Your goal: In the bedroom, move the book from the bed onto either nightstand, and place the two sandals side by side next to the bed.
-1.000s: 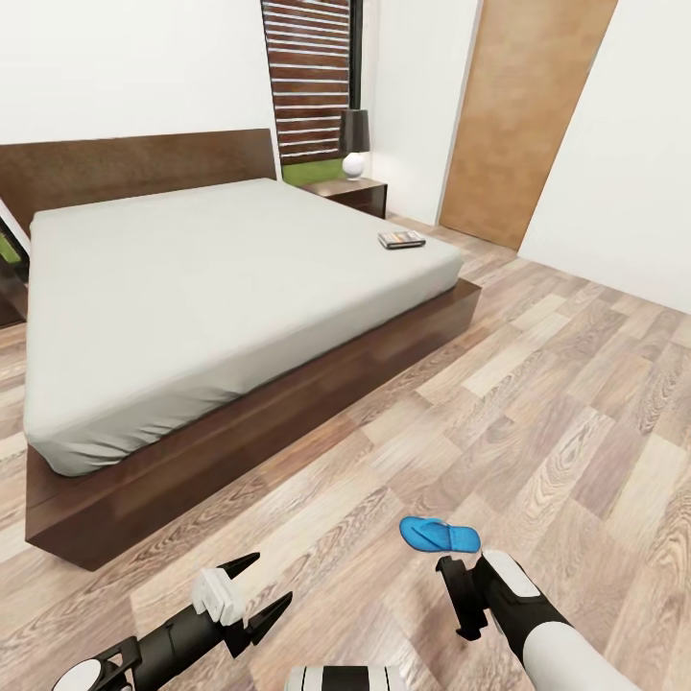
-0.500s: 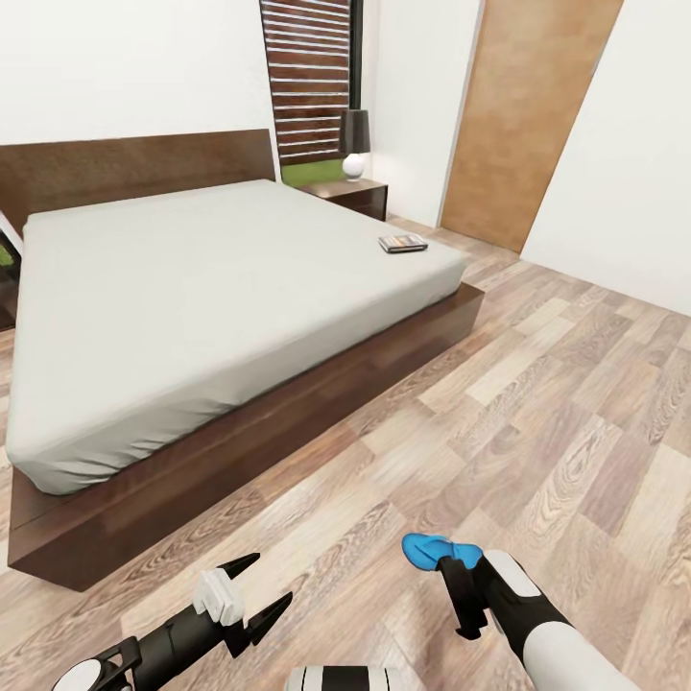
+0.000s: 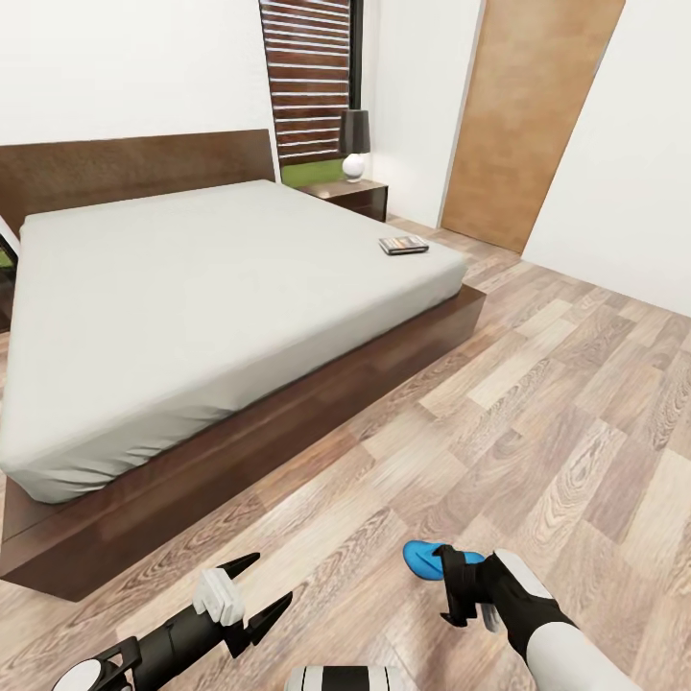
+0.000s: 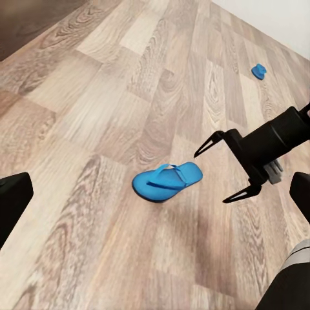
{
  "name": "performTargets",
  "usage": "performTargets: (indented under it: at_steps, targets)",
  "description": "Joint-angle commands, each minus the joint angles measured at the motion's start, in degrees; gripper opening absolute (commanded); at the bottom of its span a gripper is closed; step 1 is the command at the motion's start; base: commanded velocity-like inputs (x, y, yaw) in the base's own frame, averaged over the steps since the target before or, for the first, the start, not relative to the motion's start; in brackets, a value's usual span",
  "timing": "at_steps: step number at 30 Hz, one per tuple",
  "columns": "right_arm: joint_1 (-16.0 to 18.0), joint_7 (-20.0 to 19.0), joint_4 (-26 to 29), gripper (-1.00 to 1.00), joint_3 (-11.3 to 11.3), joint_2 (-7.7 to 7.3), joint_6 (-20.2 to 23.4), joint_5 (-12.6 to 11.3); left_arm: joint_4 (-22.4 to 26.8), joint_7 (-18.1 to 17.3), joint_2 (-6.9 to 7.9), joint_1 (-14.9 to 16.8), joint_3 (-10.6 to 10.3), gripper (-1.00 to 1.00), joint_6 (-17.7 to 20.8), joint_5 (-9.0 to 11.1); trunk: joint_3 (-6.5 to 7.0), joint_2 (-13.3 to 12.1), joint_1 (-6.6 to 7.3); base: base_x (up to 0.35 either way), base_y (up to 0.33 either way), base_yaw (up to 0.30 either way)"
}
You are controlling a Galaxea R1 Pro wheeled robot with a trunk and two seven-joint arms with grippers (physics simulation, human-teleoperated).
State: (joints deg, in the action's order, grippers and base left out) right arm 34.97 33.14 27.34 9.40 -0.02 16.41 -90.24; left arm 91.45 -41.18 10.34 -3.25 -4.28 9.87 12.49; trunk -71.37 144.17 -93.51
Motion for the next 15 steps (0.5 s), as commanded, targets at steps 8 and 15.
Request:
performTargets:
  at_steps: [8, 15]
  targets:
    - [0.01, 0.22, 0.08, 1.0, 0.27, 0.02, 0.13, -0.37, 0.04, 0.04, 0.04, 0.0, -0.1, 1.0, 0.51, 0.6, -0.04, 0.02, 0.01, 0.122, 0.0, 0.0]
    - [0.01, 0.2, 0.08, 1.0, 0.27, 0.02, 0.12, -0.37, 0.04, 0.09, 0.04, 0.01, -0.11, 1.0, 0.44, 0.59, -0.04, 0.02, 0.01, 0.098, 0.0, 0.0]
